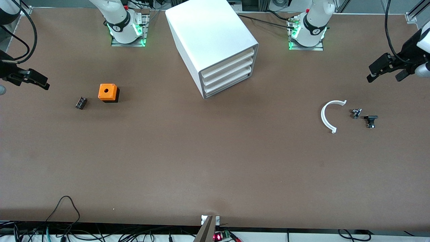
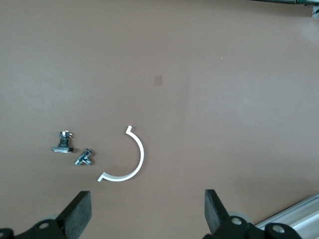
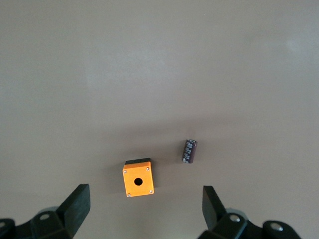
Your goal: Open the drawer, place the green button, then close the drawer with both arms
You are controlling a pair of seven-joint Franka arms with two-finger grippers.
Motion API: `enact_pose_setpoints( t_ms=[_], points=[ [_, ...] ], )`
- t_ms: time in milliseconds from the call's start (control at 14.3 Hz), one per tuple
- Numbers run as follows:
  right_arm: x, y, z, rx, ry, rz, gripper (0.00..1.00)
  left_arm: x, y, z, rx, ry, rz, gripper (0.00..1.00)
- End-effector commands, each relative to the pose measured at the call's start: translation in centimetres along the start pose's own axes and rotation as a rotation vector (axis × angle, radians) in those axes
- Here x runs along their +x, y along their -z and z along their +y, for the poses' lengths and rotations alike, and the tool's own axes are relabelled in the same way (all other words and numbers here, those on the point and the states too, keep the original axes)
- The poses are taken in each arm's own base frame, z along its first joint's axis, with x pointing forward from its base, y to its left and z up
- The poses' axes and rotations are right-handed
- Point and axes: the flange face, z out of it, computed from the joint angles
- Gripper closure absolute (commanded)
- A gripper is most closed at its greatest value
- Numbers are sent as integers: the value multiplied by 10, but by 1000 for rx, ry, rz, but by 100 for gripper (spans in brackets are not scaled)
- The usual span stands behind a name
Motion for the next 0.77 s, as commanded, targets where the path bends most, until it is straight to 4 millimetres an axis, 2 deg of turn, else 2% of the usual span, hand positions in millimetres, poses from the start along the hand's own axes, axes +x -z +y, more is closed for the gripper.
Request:
enact_pose_setpoints(
  t_ms=[0, 140, 350, 700],
  points=[
    [-15, 1, 1, 25, 9, 9, 0, 25, -2, 9, 36, -33, -36, 0],
    [-17, 6, -5, 18, 26, -11, 0, 43, -10, 6, 36, -25, -57, 0],
    [-12, 16, -3, 20, 20, 2, 0, 43, -10, 6, 35, -21, -63, 0],
    [-12, 20, 0, 24, 15, 11, 0, 38, -15, 5, 36, -22, -109, 0]
  ],
)
